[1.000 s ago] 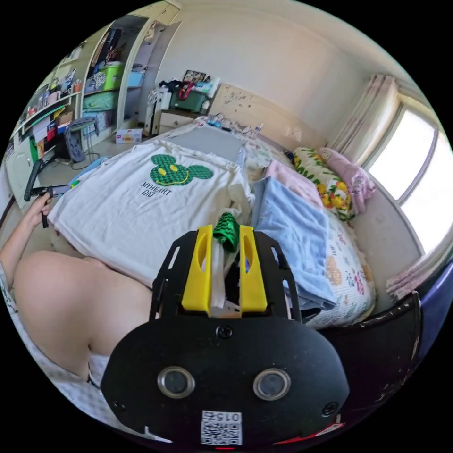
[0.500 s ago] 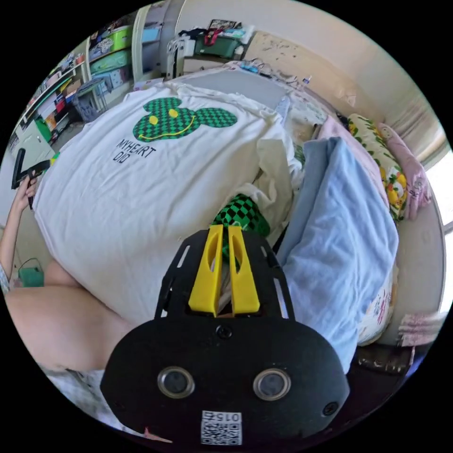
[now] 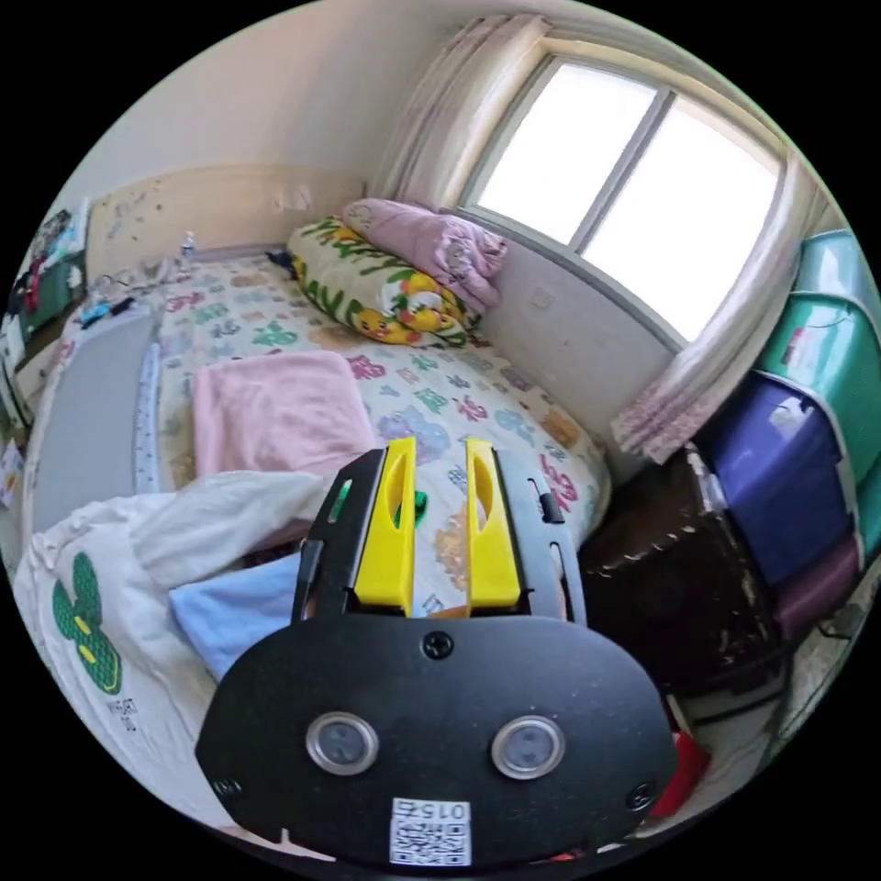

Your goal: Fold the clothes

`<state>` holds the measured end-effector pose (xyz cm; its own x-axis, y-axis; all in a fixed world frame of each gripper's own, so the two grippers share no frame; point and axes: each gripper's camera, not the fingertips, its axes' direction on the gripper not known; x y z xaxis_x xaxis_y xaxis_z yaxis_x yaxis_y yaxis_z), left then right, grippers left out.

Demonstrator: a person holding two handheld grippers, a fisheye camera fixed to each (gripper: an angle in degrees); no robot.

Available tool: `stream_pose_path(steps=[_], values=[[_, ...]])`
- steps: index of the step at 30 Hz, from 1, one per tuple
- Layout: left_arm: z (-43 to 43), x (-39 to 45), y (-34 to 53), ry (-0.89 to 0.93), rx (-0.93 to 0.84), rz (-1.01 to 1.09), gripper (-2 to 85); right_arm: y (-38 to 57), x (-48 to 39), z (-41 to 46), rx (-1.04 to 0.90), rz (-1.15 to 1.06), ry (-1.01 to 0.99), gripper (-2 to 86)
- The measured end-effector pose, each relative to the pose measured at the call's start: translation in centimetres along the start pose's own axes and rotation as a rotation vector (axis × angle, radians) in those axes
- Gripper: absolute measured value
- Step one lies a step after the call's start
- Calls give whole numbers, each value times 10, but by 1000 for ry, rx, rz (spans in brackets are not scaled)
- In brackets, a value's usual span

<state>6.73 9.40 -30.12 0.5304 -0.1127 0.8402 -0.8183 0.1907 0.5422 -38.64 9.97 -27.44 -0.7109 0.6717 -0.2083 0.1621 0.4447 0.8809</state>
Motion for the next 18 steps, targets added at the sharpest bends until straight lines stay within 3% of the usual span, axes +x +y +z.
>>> stream_pose_path(steps=[4,9,11,15,18], values=[[29,68,4,126,-63,251,47,9,-94,12,58,-202,-219,74],[105,209,6,348,-291,566,49,39,-293,44,-33,-553,-553,64],[137,247,7,383,-374,574,76,49,-348,62,-72,-616,-608,76],[192,295,2,539,-421,397,130,56,-428,110,-136,-590,-665,97],[225,331,6,495,-477,421,134,53,-463,134,-140,-586,-594,110]])
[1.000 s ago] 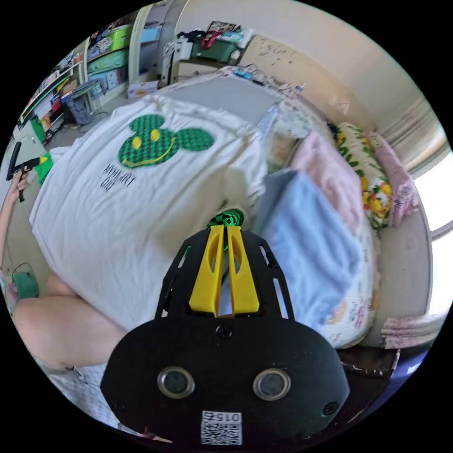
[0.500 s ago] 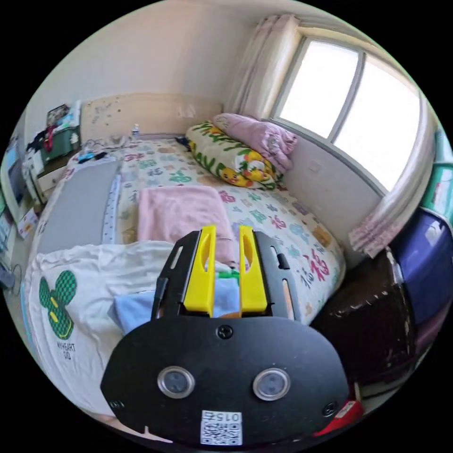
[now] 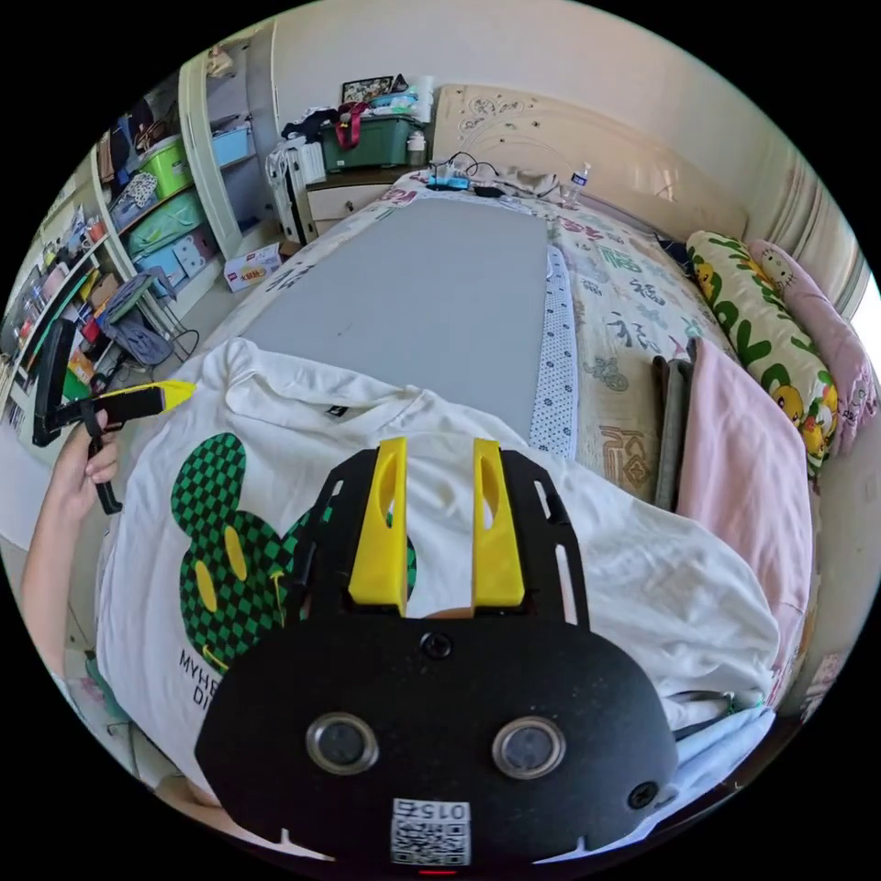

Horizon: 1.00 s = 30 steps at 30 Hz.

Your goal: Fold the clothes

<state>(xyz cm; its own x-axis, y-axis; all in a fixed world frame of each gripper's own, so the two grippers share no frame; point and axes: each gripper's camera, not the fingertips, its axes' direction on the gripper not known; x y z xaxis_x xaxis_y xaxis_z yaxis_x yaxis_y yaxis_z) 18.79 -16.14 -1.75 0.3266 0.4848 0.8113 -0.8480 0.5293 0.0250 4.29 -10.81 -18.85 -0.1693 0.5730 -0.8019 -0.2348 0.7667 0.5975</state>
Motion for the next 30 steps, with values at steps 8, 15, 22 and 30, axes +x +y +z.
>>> stream_pose_path(steps=[8,15,22,30], values=[[24,-19,-30,-9,70,-102,20,-27,-21,60,-39,-64,216,7],[-6,-37,-6,16,289,-152,79,-23,16,32,83,203,123,50],[-45,-25,67,118,164,106,101,82,-2,-39,234,-44,14,79],[-158,-30,342,-106,56,124,118,408,9,-169,218,-41,-145,72]])
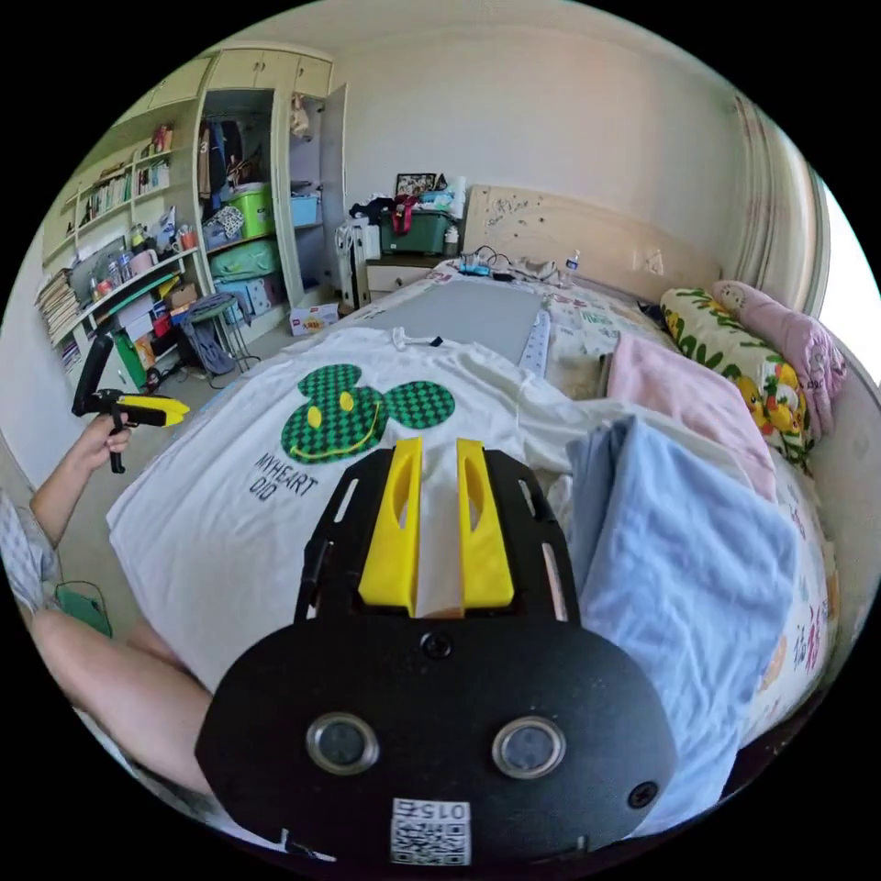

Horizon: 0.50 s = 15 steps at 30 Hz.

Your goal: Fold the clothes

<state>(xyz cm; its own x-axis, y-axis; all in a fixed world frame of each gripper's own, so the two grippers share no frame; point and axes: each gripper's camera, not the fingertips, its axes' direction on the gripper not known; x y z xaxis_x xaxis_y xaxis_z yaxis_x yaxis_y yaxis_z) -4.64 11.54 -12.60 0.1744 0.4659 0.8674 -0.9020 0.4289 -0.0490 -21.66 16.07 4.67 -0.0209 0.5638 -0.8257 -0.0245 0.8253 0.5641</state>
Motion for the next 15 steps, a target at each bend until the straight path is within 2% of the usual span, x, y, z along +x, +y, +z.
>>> stream_pose_path(steps=[3,6,9,11,15], values=[[-36,-8,103,-3,37,-214,134,102,-6,-30,-122,120,-29,96],[-49,-7,169,40,86,-343,135,181,-5,-51,-114,305,-35,95],[-40,-5,192,76,126,-361,133,217,-1,-64,-27,431,-174,79],[-27,-3,190,95,112,-318,126,222,-7,-55,-76,414,-253,81],[-23,-4,199,43,129,-335,87,236,-31,-44,-92,389,-195,67]])
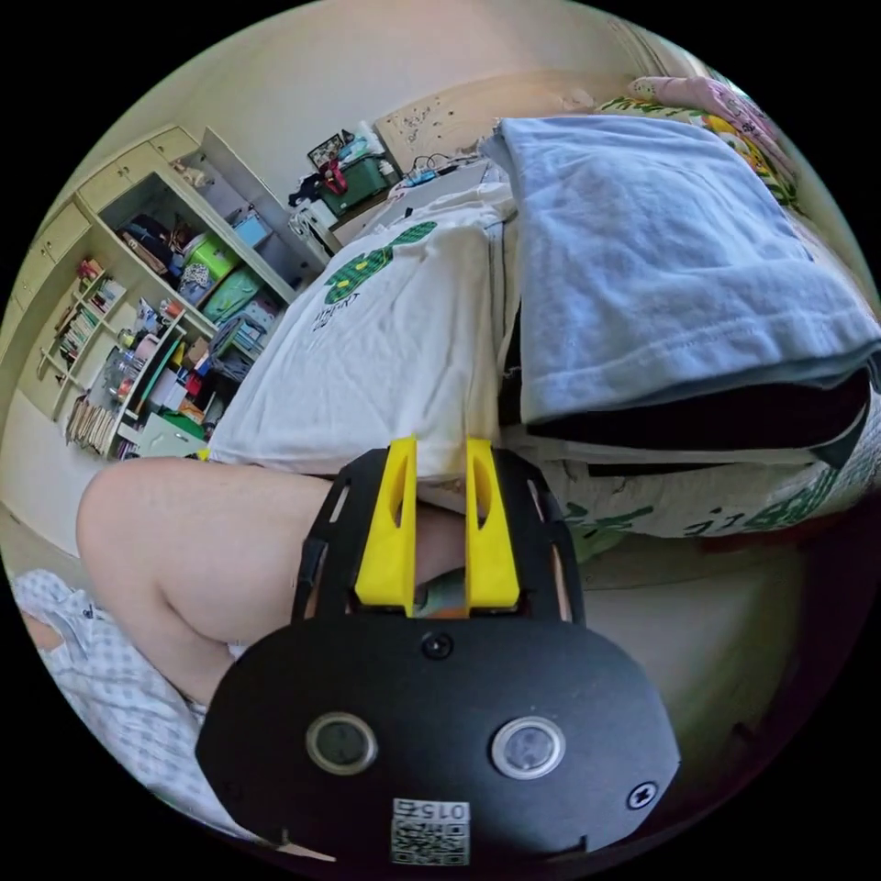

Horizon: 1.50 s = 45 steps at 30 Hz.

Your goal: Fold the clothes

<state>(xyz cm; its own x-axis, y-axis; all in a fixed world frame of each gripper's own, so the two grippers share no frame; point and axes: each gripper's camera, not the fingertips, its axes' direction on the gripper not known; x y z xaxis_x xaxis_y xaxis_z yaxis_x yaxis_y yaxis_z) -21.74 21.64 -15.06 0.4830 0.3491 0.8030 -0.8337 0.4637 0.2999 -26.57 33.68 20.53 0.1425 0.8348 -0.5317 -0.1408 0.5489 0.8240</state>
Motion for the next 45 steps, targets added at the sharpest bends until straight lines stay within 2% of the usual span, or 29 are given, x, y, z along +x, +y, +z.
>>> stream_pose_path(steps=[3,10,13,15,19,21,24,27,30,37,45], values=[[3,-2,5,32,-12,23,32,10,-10,-17,54,26,58,5],[-35,-8,17,77,123,22,0,33,-28,-84,166,38,139,-2],[-27,-12,22,62,106,15,-1,26,-33,-85,118,6,145,39],[-15,-16,24,82,83,-3,-1,10,-37,-72,55,1,82,93],[7,-24,21,107,64,-37,0,-14,-47,-56,3,36,58,81],[23,-23,15,113,12,-32,-2,-23,-62,-49,-45,21,78,46],[22,-18,17,81,43,-10,-5,-20,-75,-71,-5,1,114,12],[12,-16,27,33,91,-3,-6,-8,-72,-109,68,41,68,-1],[9,-17,38,-15,130,7,-7,0,-78,-125,64,40,80,-6],[62,-16,49,-103,63,-18,-5,-7,-117,-105,-4,-8,181,-6],[84,-2,65,-153,62,11,-1,-11,-158,-124,22,-27,229,-3]])
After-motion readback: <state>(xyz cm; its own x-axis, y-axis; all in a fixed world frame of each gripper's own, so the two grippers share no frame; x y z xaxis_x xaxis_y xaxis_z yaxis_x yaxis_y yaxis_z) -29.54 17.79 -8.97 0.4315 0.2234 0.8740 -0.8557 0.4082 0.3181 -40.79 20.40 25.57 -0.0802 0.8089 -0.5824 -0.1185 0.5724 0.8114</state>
